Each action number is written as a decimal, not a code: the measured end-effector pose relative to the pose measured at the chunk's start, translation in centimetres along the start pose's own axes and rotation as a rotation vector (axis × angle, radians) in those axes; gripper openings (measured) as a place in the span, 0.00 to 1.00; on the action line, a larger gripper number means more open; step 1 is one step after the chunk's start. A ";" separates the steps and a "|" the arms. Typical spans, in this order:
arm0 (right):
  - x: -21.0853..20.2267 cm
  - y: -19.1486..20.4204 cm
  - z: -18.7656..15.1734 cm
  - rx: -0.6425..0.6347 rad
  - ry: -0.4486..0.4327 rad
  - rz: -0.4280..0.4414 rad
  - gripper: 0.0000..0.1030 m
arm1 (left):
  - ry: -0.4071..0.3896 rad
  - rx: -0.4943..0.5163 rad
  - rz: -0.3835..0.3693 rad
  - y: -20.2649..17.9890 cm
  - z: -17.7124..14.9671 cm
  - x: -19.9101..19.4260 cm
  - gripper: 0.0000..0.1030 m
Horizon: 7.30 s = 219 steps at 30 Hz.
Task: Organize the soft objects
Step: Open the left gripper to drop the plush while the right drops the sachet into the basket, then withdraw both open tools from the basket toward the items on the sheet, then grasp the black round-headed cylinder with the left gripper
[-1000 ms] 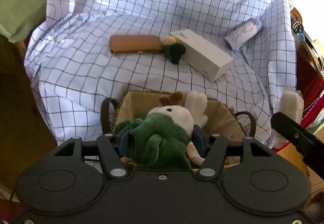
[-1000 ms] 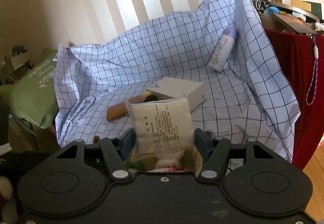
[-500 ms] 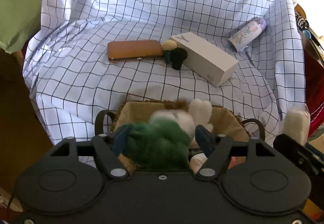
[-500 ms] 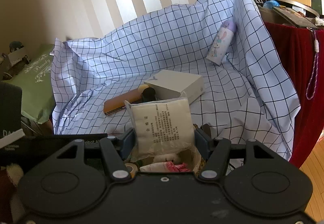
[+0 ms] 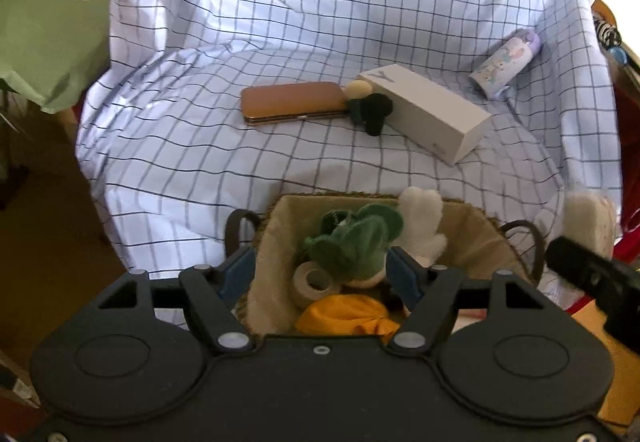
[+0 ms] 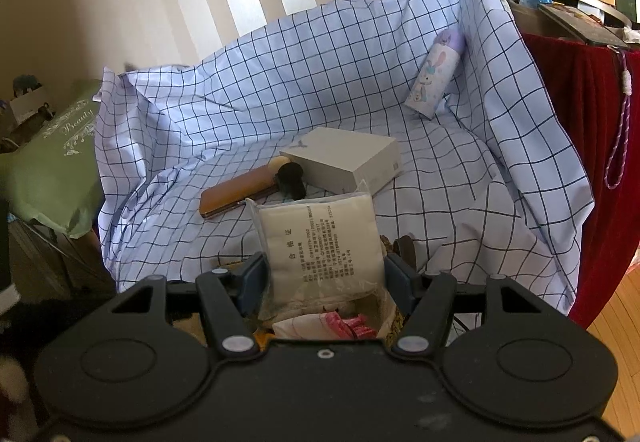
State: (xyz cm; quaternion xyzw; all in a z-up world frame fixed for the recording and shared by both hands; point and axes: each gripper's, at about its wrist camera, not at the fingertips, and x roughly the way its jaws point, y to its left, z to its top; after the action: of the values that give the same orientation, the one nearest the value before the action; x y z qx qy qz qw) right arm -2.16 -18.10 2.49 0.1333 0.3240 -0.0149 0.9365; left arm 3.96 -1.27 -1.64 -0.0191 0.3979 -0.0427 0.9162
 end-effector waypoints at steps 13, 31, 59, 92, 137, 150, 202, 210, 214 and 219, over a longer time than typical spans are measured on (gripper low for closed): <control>1.2 0.6 0.6 -0.026 0.008 0.002 0.62 | -0.002 0.018 0.026 0.2 -1.0 -0.3 0.67; 1.2 0.2 0.1 -0.004 0.030 0.011 0.74 | -0.015 0.039 0.032 -0.1 -1.1 -0.7 0.77; 1.6 -0.6 -0.7 -0.004 0.094 -0.044 0.77 | -0.025 0.036 0.039 0.0 -1.4 -1.2 0.78; 2.6 -1.4 -1.1 0.009 0.154 -0.077 0.84 | 0.002 0.032 0.046 0.2 -1.6 -0.9 0.90; 14.7 2.4 7.1 -0.228 0.087 -0.174 0.84 | 0.106 0.019 0.087 3.2 6.5 7.9 0.90; 21.4 6.1 9.4 -0.273 0.046 0.036 0.62 | 0.141 -0.035 0.119 5.7 8.2 11.6 0.90; 17.2 -3.2 7.9 0.008 0.101 0.016 0.68 | 0.159 -0.165 0.089 -2.9 13.9 18.0 0.90; 16.6 -4.4 7.8 0.042 0.088 0.003 0.69 | 0.177 -0.188 0.143 -4.1 13.5 19.7 0.82; 16.4 -4.4 7.7 0.045 0.088 0.000 0.69 | 0.206 -0.190 0.145 -4.3 13.1 20.7 0.65; 16.4 -4.3 7.6 0.041 0.095 -0.004 0.69 | 0.238 -0.143 0.103 -3.9 12.6 20.7 0.42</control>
State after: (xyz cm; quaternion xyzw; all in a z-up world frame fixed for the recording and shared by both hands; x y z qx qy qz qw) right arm 14.90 -23.25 -2.89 0.1525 0.3678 -0.0173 0.9172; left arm 26.97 -7.07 -7.87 -0.0586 0.5062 0.0310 0.8599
